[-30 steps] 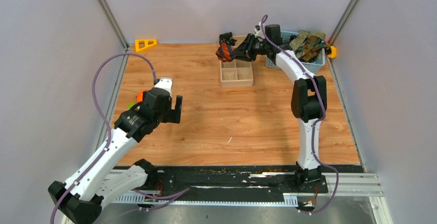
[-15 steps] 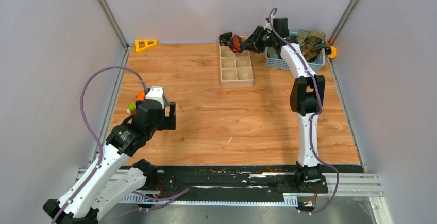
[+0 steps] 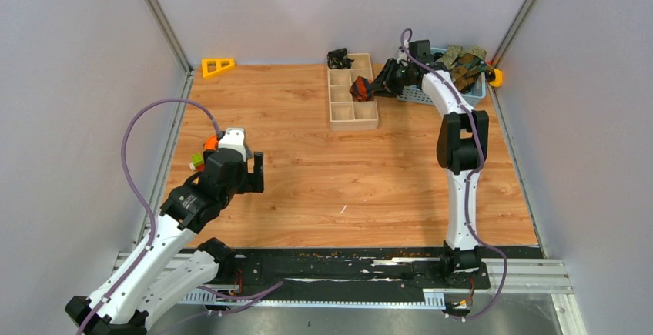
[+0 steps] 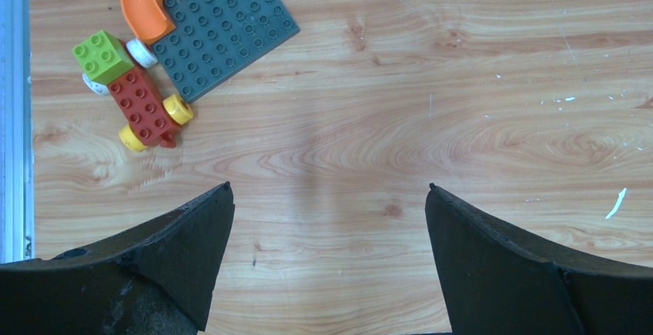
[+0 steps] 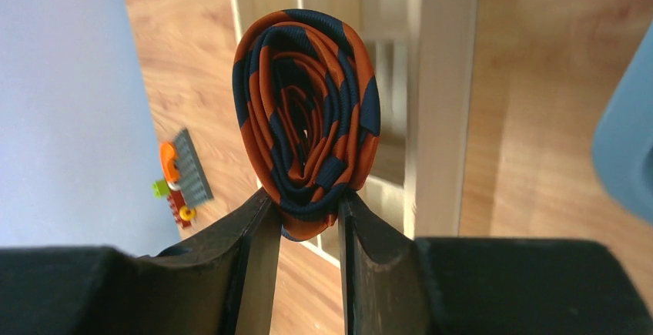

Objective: Roll the ties
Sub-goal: Place the tie in the storage box.

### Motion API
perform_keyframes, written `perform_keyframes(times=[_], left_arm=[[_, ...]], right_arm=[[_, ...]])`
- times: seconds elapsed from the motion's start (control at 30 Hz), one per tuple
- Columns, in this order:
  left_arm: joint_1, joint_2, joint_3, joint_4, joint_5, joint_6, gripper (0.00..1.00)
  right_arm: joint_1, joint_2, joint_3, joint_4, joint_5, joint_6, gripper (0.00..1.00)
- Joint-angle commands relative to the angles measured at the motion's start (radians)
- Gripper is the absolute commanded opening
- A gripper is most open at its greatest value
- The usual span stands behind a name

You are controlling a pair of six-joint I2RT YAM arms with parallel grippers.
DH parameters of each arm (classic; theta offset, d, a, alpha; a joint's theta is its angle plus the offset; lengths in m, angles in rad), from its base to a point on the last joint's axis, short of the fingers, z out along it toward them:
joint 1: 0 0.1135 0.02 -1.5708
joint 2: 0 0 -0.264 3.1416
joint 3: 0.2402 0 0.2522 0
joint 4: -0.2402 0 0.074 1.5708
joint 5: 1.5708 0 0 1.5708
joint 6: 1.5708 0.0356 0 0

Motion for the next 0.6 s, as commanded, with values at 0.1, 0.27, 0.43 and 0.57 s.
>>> perform_keyframes(times=[0.1,0.27,0.43,0.57], left_arm=[[0.001,-0.014,-0.007,0.037,-0.01,0.003,1.0],[0.001,-0.024,-0.008,0.039,-0.01,0.004,1.0],[0.0,-0.035,-0.013,0.042,-0.01,0.007,1.0],[0.001,-0.038,-0.013,0.041,-0.011,0.004,1.0]], right_arm=[[0.044,-0.138,-0.023,-0.13,-0.016,-0.135,0.0],[0.069,-0.116,0.035,-0.236,-0.027,-0.19,0.0],[0.075,-0.149,0.008,-0.241,-0.021,-0.204,0.0],[0.076,-0.14,0.039,-0.313,-0.033,-0.243,0.0]])
